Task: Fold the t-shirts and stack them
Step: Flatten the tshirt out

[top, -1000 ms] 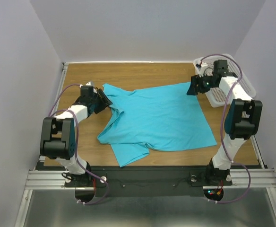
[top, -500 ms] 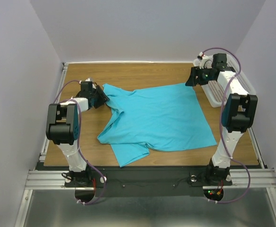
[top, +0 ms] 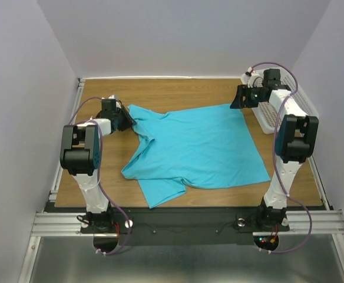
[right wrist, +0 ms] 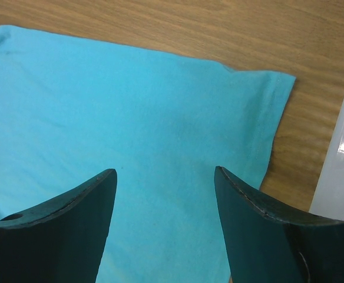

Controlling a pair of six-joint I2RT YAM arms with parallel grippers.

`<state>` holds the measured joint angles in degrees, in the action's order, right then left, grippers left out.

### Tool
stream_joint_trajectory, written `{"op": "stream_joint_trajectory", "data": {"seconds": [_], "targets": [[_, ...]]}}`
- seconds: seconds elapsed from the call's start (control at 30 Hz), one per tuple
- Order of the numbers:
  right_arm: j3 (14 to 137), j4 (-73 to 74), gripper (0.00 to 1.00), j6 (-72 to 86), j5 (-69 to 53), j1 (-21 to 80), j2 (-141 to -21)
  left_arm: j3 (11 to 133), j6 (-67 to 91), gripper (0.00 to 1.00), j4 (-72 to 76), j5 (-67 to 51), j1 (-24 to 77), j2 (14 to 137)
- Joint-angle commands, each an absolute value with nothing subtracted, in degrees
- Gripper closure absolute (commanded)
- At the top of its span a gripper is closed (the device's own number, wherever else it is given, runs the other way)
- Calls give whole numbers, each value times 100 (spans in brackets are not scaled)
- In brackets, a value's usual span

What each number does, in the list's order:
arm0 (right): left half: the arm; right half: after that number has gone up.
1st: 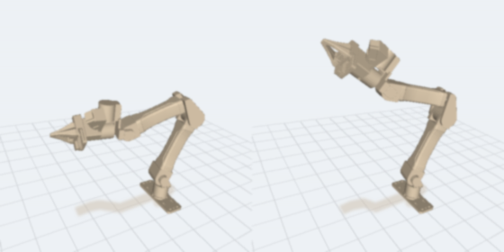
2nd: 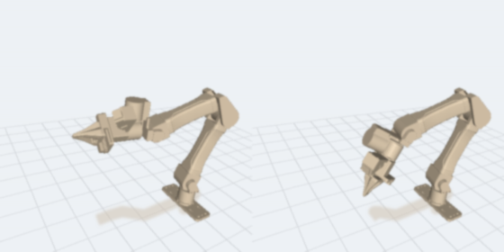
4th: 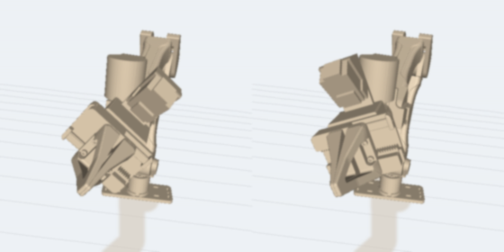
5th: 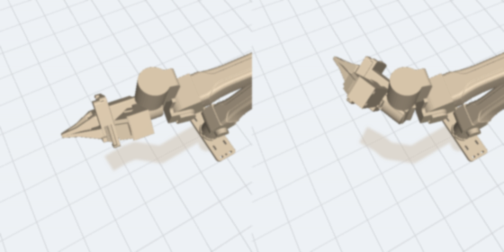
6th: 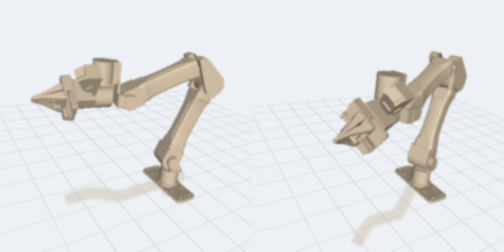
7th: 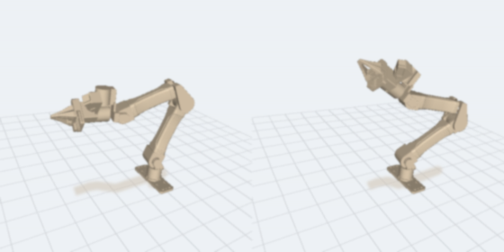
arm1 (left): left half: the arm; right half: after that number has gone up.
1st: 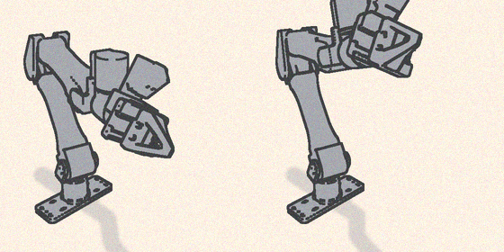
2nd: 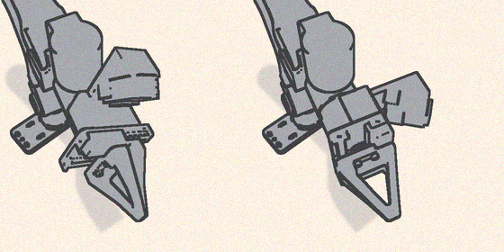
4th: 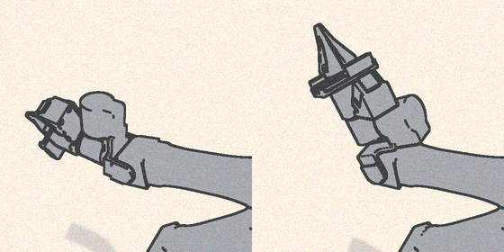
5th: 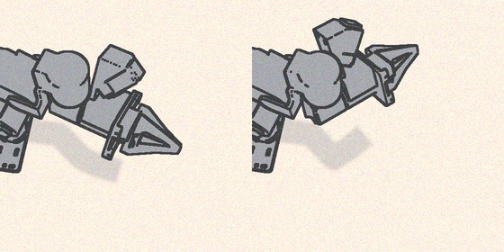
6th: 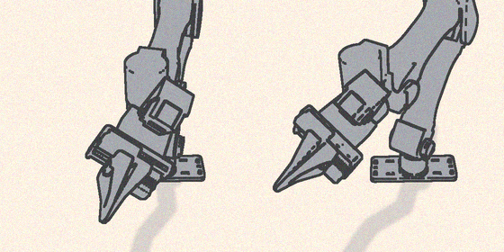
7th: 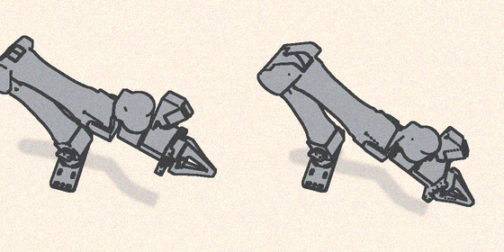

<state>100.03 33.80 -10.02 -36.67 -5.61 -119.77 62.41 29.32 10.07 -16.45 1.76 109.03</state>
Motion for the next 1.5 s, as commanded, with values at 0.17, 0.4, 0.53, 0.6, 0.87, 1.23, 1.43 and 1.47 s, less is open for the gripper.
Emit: {"op": "stream_joint_trajectory", "data": {"seconds": [0.17,0.4,0.53,0.6,0.87,1.23,1.43,1.47], "targets": [[10459,3094,27,-966,-3455,-527,-12111,6346,2690,100,774,-1688,44,10793],[10854,3111,28,-826,-2744,-396,-12445,6600,2233,100,361,-1310,-237,10512],[11065,3111,32,-712,-2137,-203,-12691,6697,2101,100,220,-1459,-343,10599],[11197,3111,35,-703,-1785,-71,-12867,6750,2066,100,176,-1512,-360,10661],[11645,3103,36,-633,-1275,202,-13306,6776,2030,100,150,-1564,-545,10617],[12498,3111,36,-422,-975,255,-13983,6899,1995,100,70,-1723,-589,10784],[12428,3120,36,-361,-1081,308,-14098,6970,1969,100,18,-1688,-589,10758],[12384,3120,36,-369,-1090,299,-14089,6987,1969,100,9,-1679,-598,10758]]}}
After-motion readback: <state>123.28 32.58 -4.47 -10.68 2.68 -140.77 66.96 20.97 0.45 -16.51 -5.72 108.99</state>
